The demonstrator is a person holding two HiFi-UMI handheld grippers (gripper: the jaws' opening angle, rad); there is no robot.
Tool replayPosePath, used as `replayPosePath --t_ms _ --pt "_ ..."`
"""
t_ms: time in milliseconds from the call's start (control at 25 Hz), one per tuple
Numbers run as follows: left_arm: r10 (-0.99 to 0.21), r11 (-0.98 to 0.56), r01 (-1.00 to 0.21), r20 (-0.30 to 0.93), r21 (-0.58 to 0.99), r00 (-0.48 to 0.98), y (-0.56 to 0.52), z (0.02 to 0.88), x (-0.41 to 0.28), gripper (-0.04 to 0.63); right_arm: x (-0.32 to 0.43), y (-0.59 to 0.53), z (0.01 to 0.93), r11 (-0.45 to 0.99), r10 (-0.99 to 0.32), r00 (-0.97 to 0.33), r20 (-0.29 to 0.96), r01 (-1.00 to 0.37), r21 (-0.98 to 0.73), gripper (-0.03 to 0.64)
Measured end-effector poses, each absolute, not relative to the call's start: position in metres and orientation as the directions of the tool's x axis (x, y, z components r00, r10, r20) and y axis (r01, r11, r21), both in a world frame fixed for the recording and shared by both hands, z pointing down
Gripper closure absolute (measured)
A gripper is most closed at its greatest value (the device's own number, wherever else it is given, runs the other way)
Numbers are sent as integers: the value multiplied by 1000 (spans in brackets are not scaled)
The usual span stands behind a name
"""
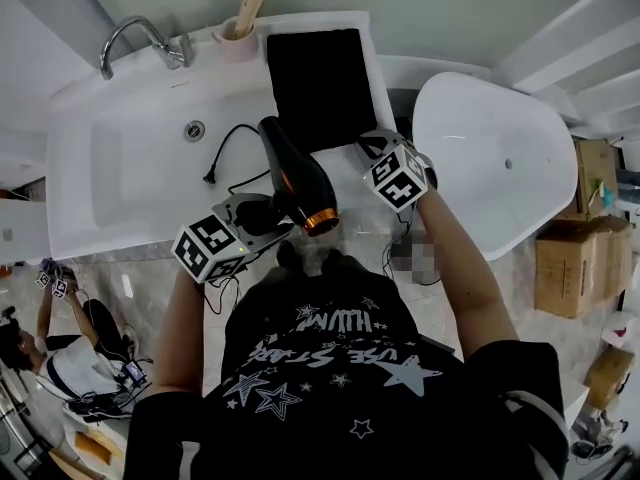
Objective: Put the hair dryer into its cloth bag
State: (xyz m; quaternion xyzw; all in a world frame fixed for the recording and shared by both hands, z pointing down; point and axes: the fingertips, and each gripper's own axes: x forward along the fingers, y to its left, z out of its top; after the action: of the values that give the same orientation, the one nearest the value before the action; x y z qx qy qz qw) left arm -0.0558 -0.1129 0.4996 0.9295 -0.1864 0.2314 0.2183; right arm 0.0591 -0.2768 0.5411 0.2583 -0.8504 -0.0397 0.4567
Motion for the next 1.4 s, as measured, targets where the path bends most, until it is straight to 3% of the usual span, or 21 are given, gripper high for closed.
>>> replayPosePath --t_ms 560,840,1400 --pt "-260 -830 -472 543 296 799 -91 495 -30 399 61 -258 529 895 -419 -554 720 -386 224 604" --pt "-198 -851 -420 550 314 812 -71 501 -15 399 70 -243 543 909 -402 -527 749 -328 257 604" --pt "-211 -840 -436 544 325 812 -63 501 -6 399 87 -241 540 895 -437 -513 739 -332 299 575"
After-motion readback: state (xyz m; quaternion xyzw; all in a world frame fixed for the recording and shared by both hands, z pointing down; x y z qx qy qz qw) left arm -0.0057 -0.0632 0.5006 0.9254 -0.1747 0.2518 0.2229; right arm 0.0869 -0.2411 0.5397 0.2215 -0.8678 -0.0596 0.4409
